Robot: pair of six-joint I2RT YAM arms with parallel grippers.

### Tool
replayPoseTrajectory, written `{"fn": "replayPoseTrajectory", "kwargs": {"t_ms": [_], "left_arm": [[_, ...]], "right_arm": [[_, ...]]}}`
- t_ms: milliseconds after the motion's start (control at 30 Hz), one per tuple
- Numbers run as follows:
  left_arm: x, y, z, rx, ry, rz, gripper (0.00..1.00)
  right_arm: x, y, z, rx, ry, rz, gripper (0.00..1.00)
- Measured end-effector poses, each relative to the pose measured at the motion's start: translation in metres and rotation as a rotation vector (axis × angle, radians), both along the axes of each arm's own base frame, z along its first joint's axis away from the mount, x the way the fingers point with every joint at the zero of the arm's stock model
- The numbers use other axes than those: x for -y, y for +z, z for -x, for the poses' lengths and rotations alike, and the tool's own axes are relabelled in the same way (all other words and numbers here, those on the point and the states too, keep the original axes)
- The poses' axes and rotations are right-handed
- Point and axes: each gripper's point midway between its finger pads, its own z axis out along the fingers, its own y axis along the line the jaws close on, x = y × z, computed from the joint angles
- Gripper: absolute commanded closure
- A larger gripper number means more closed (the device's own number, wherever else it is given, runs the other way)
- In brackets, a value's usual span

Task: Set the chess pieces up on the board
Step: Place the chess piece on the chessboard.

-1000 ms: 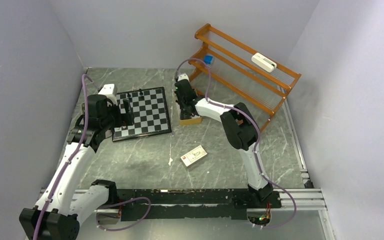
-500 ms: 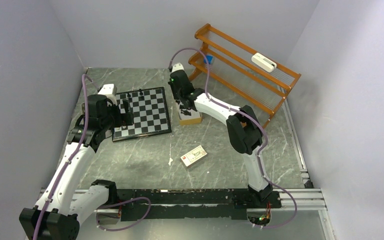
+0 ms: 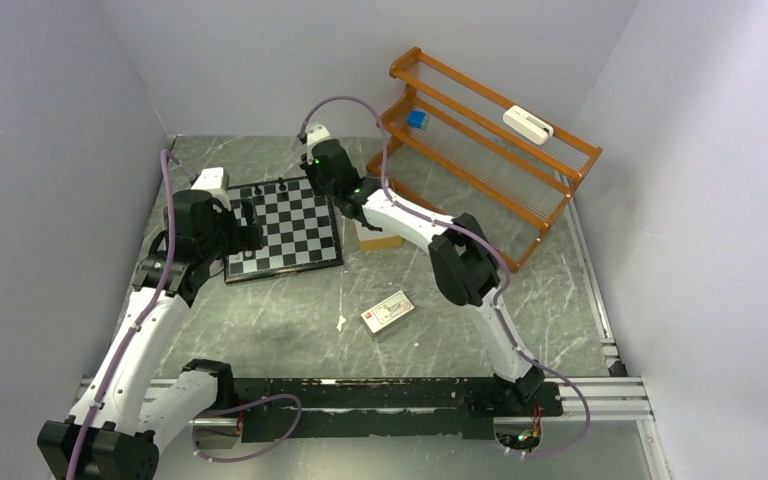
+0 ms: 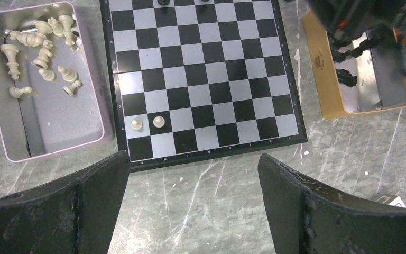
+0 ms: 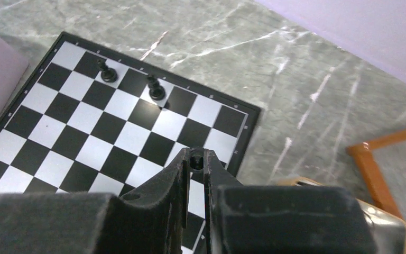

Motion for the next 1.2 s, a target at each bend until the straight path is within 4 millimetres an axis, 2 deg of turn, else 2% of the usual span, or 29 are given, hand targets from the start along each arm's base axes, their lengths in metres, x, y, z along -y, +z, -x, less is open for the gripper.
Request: {"fn": "replayPoseTrajectory", "kwargs": {"t_ms": [267,367,600,1067,1200], "left_arm": [[0.000,-0.003,-0.001,-0.011,0.004,-0.003,0.05],[-0.001,-0.003,-0.001,-0.011,0.004,-0.003,0.06],[-0.001,-0.003,-0.001,-0.011,0.007,-0.005,0.06],[-0.002,-0.003,-0.001,-0.011,0.011,-0.007,0.06],[-0.002,-0.003,-0.001,-0.011,0.011,-0.007,0.06]], "right_arm": [[-0.036,-0.058,-0.003,-0.007,0.110,0.027,0.92],[-0.049,-0.071,-0.009,0.008,0.128,0.036,0.92],[-0.071,-0.079,-0.008,0.043,0.159,0.051,0.90],[-0.074,-0.079,-0.019,0.103,0.143,0.078,0.87],[-0.075,-0.090,-0.022,0.112,0.144,0.089,0.84]]}}
